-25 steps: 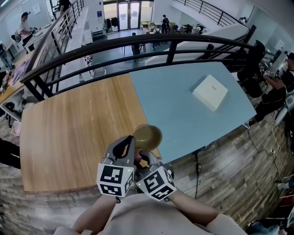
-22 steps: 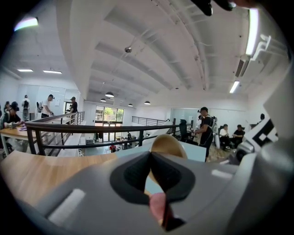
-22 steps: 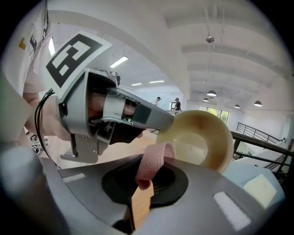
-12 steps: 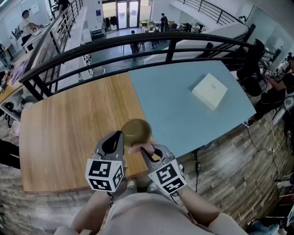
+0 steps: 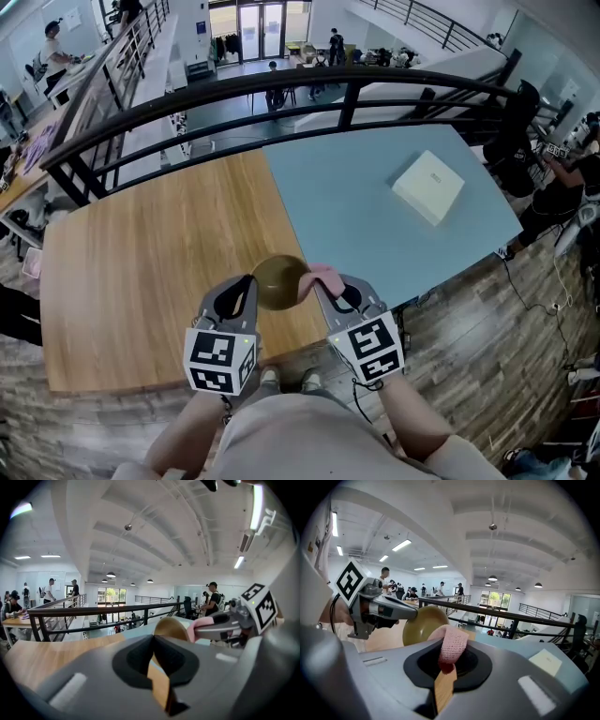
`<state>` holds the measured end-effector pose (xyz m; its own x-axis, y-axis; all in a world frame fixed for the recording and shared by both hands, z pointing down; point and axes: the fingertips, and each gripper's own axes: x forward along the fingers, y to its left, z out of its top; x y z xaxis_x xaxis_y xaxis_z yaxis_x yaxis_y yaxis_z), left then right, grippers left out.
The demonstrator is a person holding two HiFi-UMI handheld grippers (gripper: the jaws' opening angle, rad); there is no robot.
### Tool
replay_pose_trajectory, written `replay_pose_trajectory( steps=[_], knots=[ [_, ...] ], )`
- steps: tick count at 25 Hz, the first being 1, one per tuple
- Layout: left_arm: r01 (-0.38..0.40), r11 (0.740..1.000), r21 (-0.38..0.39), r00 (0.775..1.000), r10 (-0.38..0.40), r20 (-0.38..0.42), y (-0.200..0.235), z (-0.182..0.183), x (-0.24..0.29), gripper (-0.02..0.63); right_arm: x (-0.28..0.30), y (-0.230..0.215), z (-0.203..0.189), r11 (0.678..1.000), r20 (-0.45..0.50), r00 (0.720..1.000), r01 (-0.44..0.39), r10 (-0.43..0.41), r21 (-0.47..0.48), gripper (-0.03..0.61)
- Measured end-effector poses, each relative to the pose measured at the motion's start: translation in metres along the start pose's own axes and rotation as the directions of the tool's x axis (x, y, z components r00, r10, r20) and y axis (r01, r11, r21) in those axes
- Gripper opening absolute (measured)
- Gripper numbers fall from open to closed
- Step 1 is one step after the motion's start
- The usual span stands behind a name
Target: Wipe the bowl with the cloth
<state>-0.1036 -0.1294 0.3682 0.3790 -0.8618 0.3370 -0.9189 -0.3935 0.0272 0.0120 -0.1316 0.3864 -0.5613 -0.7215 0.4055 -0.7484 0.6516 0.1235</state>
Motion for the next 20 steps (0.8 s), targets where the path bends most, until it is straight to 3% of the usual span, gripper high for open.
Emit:
replay_pose_trajectory(
  steps=[5,10,20],
  knots=[
    [0.04,0.998,0.046,0.999,-0.04,-0.007,-0.021,-0.001,0.003,0.006,-0.009,-0.008,0.021,0.999,0.077,0.996,0.049,-0.049,0.0,0.02],
    [0.079,0.992,0.099,0.997,-0.077,-0.028,-0.039,-0.004,0.004,0.006,-0.013,-0.004,0.04,0.999,0.15,0.988,0.044,-0.046,0.022,0.02],
    [0.182,0.972,0.149,0.981,-0.17,-0.091,-0.079,-0.027,0.009,0.006,-0.014,0.042,0.058,0.995,0.214,0.971,-0.102,0.103,-0.016,0.02]
  ],
)
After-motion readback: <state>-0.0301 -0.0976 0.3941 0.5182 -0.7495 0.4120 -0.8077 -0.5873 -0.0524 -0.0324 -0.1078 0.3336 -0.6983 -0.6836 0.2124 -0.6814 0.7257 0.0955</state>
